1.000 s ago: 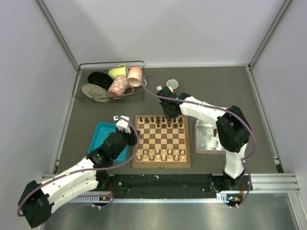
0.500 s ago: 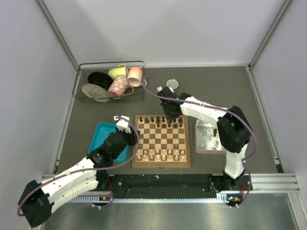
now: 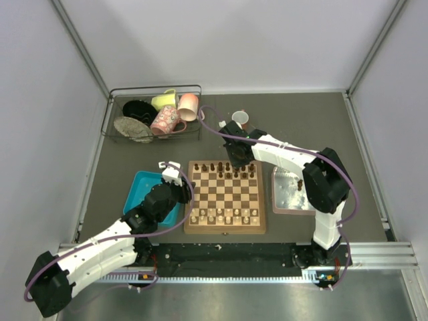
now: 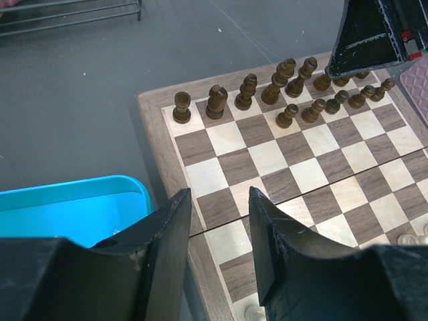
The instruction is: Set up the chess pieces on the board
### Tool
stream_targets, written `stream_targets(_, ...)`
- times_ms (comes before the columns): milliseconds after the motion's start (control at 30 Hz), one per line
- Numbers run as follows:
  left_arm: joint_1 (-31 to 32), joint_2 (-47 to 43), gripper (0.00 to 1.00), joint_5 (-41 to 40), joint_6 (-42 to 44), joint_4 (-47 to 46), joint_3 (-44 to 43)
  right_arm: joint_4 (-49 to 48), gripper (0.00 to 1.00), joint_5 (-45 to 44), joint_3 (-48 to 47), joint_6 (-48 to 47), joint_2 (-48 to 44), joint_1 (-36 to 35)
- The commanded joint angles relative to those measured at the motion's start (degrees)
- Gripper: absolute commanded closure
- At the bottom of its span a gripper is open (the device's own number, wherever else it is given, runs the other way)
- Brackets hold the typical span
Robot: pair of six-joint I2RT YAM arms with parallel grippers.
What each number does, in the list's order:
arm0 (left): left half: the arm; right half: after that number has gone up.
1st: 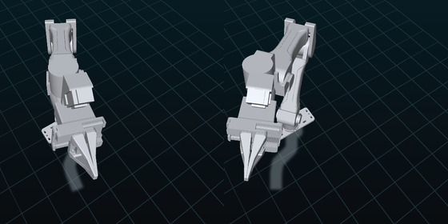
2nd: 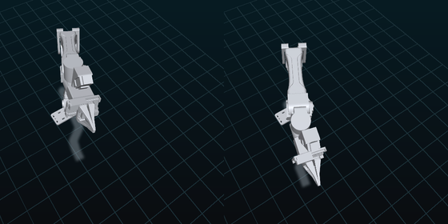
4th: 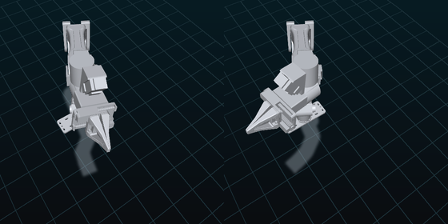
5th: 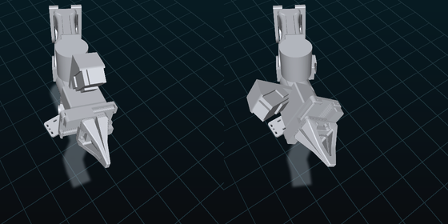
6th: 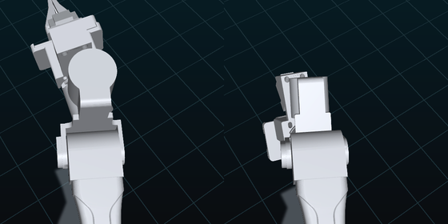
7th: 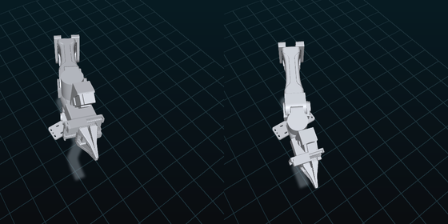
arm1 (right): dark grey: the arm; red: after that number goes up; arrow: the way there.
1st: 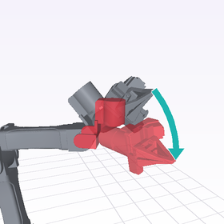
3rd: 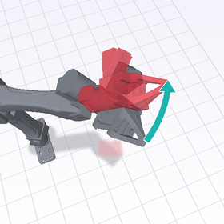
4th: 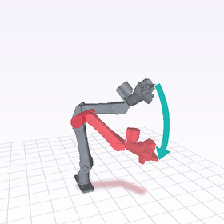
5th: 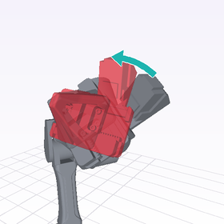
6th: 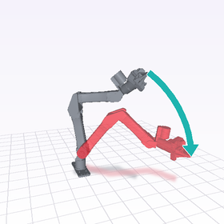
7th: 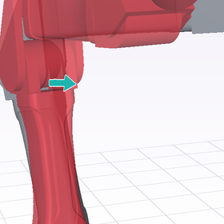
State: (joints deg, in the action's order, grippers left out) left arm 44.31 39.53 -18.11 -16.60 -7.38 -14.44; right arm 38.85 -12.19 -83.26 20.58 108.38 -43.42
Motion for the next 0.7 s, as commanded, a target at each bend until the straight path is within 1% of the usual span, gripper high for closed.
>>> stream_targets(0, 0.2, -0.2, 0.55, -0.6, -0.3, -3.0, 0.4, 1.1, 0.99, 1.2, -1.2, -0.3, -0.8, 0.4)
stream_targets(233, 0.2, -0.4, 0.55, -0.6, -0.3, -3.0, 0.5, 0.8, 0.97, 1.2, -1.2, -0.1, -0.3, 0.4)
stream_targets(667, 0.2, -0.5, 0.55, -0.6, -0.4, -3.0, 0.5, 0.7, 0.96, 1.1, -1.3, 0.0, -0.1, 0.4)
